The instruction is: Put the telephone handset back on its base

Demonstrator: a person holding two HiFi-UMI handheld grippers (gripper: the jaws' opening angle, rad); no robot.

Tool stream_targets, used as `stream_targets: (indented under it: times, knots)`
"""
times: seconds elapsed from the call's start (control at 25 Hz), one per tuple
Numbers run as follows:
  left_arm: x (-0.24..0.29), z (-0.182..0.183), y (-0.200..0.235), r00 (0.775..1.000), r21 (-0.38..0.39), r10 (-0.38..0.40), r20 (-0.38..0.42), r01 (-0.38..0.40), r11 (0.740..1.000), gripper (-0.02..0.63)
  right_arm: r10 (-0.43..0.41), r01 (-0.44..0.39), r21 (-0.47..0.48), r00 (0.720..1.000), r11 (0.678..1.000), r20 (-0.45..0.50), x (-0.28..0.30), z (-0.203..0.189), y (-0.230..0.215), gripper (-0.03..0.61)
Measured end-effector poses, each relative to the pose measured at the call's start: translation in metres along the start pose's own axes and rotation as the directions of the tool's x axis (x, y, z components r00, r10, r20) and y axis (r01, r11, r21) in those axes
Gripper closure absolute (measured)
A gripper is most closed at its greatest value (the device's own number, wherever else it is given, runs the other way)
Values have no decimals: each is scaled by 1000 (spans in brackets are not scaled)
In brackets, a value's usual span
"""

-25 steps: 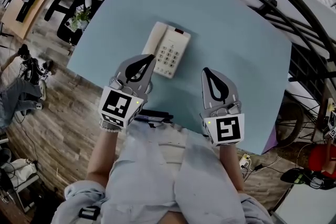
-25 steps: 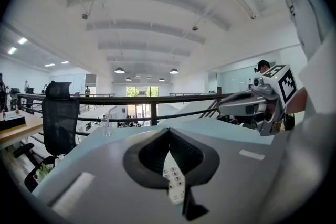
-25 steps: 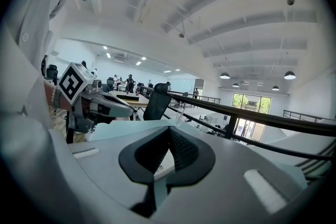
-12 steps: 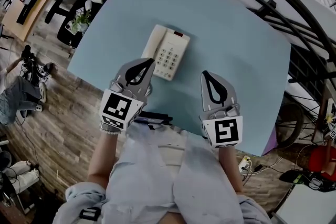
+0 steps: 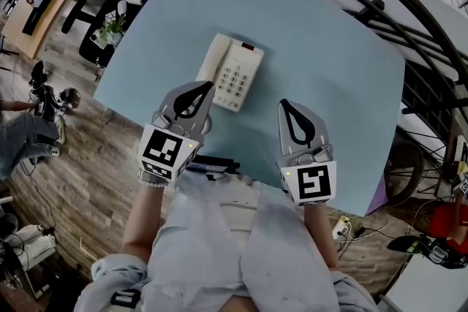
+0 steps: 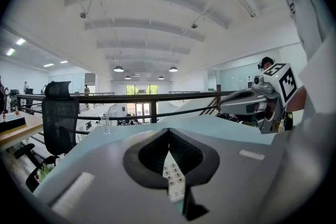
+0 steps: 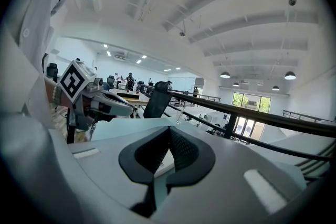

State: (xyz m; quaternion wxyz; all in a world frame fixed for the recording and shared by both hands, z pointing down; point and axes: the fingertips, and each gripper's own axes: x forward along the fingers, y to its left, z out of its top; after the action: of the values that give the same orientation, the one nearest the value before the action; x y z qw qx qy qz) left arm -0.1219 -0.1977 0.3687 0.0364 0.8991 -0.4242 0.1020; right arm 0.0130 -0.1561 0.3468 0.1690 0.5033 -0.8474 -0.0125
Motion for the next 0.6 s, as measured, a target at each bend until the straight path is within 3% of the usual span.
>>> stream_targets:
  times: [0.6]
  knots:
    - [3,-5,2,1000,0,-4,-12,4,1000,609,4,-4,0,1000,1000,-18,2,-5,2,574]
